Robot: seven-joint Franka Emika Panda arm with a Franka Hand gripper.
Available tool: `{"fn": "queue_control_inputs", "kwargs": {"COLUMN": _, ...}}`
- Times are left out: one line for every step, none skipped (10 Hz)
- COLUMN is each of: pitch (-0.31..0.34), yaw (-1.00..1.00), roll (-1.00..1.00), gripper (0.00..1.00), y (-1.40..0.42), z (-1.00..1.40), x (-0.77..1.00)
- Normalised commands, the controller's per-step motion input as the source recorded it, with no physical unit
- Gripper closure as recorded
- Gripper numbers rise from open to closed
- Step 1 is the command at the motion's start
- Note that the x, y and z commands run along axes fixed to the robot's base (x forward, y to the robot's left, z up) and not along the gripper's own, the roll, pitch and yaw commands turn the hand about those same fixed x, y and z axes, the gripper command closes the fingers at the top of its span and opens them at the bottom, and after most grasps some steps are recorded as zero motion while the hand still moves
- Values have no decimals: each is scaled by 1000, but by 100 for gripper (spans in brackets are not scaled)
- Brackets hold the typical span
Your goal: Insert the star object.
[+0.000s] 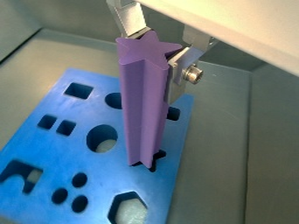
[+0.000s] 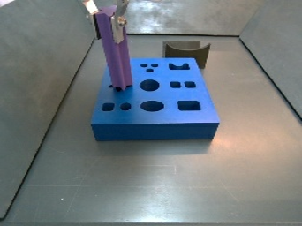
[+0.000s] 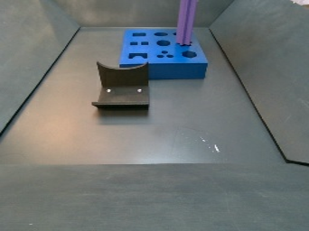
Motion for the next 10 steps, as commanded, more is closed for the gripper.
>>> {"fn": "queue_control_inputs", "kwargs": {"pitch": 46, "yaw": -797, "roll": -164, "gripper": 100, "y": 0, "z": -300, "x": -183}}
{"fn": "queue_control_inputs", "kwargs": {"pitch": 57, "yaw": -474, "roll": -111, "gripper": 100, "y": 100, "z": -203, "x": 0}}
{"fn": "queue_control_inputs", "kwargs": {"pitch": 100, "yaw": -326, "roll": -4, "gripper": 100, "y": 120, "z": -94, "x": 0}}
{"fn": "queue_control_inputs", "kwargs": {"pitch": 56, "yaw": -283, "roll": 0, "gripper": 100, "y": 63, "z": -103, "x": -11}}
{"fn": "queue_control_inputs", "kwargs": {"pitch": 116, "yaw": -180, "roll": 0, "gripper": 100, "y": 0, "z": -186, "x": -9}}
{"fn": "queue_control_inputs", "kwargs": {"pitch": 290, "yaw": -297, "roll": -10, "gripper": 100, "y": 17, "z": -160, "x": 0}}
{"fn": "queue_control_inputs", "kwargs": {"pitch": 339, "yaw": -337, "roll": -93, "gripper": 100, "y": 60, "z": -177, "x": 0}}
{"fn": "queue_control_inputs", "kwargs": {"pitch": 347, "yaw": -351, "roll": -153, "gripper": 100, "y": 89, "z": -171, "x": 0}}
{"fn": "queue_control_inputs", "kwargs": {"pitch": 329, "yaw": -334, "roll": -137, "gripper": 100, "y": 86, "z": -117, "x": 0}}
{"fn": "queue_control_inputs", "kwargs": {"pitch": 331, "yaw": -289, "roll": -120, "gripper": 100, "y": 20, "z": -294, "x": 0}}
